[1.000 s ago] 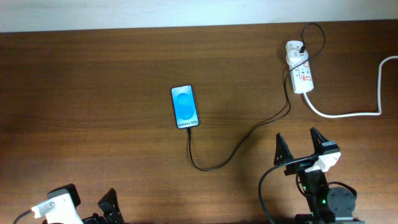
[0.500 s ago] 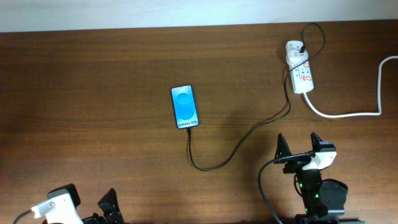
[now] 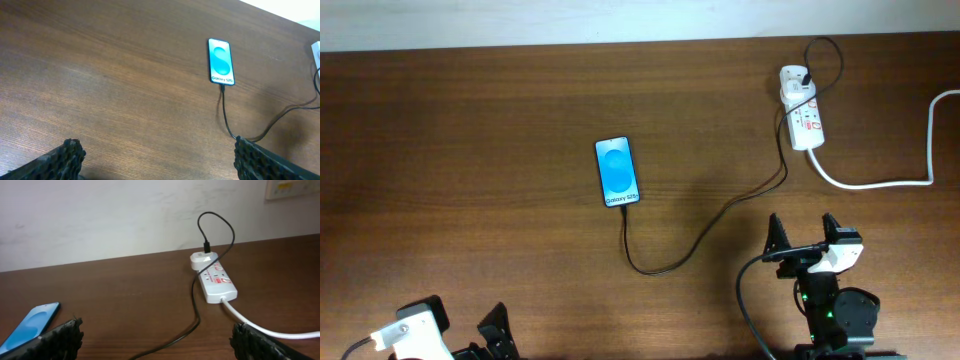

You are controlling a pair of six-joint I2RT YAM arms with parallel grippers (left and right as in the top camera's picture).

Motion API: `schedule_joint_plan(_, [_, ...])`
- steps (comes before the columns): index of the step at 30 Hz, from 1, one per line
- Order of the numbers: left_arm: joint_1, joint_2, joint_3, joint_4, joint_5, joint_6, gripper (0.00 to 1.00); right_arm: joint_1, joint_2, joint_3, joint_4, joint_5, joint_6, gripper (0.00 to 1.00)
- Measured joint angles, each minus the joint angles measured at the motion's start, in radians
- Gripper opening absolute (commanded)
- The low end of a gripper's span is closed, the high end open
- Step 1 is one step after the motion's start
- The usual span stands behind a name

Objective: Plug charger to phone and switch on socket

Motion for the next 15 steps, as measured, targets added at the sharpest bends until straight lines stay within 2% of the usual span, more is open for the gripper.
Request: schedule_joint_plan(15, [0.0,0.0,0.0,0.0,0.0,0.0,0.99,-0.001,0.0,0.0,-0.001,0.007,-0.058,0.99])
